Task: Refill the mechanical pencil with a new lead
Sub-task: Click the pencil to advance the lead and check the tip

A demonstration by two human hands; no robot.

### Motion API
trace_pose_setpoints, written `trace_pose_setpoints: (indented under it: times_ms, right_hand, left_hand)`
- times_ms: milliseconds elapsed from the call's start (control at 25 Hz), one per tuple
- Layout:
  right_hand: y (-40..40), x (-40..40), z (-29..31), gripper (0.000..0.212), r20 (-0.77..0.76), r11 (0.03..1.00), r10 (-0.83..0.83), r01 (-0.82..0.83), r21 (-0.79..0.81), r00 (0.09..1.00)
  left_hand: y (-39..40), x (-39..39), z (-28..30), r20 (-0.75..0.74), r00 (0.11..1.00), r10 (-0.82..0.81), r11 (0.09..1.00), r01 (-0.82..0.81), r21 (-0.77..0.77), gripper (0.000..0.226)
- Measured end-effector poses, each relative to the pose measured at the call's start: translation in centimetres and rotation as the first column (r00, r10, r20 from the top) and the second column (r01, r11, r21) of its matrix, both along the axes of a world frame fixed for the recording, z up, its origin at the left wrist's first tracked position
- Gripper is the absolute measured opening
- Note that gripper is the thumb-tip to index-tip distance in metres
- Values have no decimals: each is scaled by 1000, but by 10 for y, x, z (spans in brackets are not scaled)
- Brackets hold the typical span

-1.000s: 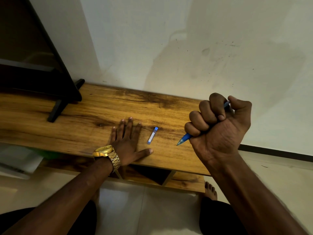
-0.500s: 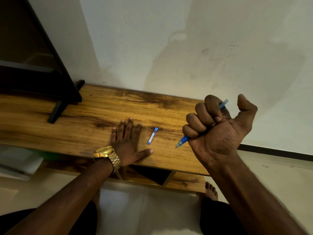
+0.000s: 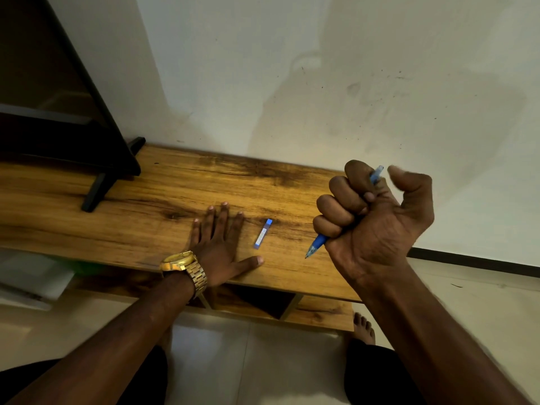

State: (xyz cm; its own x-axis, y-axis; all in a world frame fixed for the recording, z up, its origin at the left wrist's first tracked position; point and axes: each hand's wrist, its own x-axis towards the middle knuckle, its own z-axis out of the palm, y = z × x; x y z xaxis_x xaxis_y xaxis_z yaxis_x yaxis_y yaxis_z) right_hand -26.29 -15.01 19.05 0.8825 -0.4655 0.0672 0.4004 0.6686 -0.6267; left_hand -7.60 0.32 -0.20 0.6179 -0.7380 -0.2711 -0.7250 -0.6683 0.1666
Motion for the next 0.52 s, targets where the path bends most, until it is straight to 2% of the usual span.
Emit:
trace_pose_setpoints:
  times_ms: [80,520]
  right_hand:
    - [1,1,0,49,-40,1000,-13,13,1,999]
    - [0,2,0,48,4,999,-25,25,40,1000]
  left_hand:
    - [-1,-1,0,3,1000,2,1000,-2,-4,124]
    - [-1,0,0,10,1000,2,1000,-2,7,124]
